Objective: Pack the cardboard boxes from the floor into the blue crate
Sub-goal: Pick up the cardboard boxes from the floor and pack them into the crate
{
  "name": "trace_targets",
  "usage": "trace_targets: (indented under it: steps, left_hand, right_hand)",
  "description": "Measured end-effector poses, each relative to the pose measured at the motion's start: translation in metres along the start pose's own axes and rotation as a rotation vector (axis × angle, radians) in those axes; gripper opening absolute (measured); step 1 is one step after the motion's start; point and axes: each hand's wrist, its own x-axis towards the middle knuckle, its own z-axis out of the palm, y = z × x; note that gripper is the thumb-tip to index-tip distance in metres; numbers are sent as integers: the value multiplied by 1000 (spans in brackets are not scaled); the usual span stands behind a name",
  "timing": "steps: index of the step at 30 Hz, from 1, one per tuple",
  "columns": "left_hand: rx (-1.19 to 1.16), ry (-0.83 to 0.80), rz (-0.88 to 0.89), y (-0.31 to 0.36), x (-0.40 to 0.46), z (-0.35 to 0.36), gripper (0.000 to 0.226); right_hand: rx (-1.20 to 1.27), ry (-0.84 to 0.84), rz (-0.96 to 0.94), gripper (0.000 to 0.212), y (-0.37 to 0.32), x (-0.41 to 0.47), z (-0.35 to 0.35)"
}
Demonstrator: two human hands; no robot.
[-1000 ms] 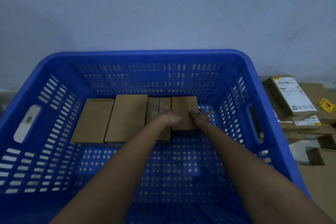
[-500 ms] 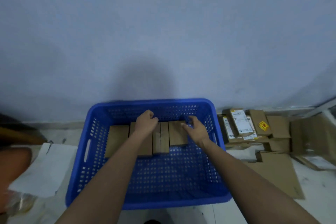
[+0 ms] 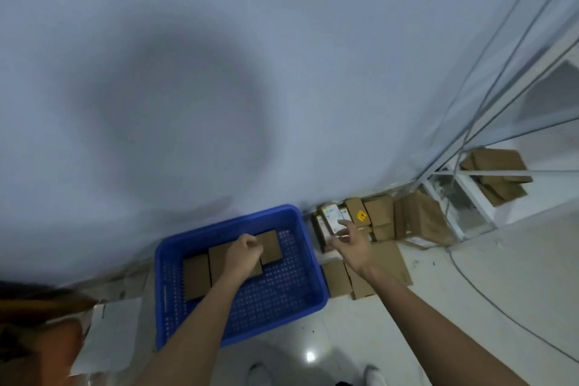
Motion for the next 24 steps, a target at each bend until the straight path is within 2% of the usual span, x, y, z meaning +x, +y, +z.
trace_targets:
  steps: [4, 8, 15, 19, 24]
  left_hand:
    - [32, -49, 30, 53, -20, 53, 25]
    - [-9, -79, 49, 100, -40, 128, 27]
    - [-134, 57, -12, 167, -99, 255, 21]
    - [-156, 59, -65, 185, -111, 300, 21]
    - [-191, 73, -70, 203, -95, 332, 15]
  right_hand:
    - [-2, 75, 27, 50, 18, -9, -74]
    - [-36, 63, 11, 55, 53, -5, -150]
    - [-66, -23, -24, 59, 114, -14, -278]
    - [-62, -49, -10, 58, 144, -9, -319]
    - [-87, -111, 23, 60, 159, 20, -327]
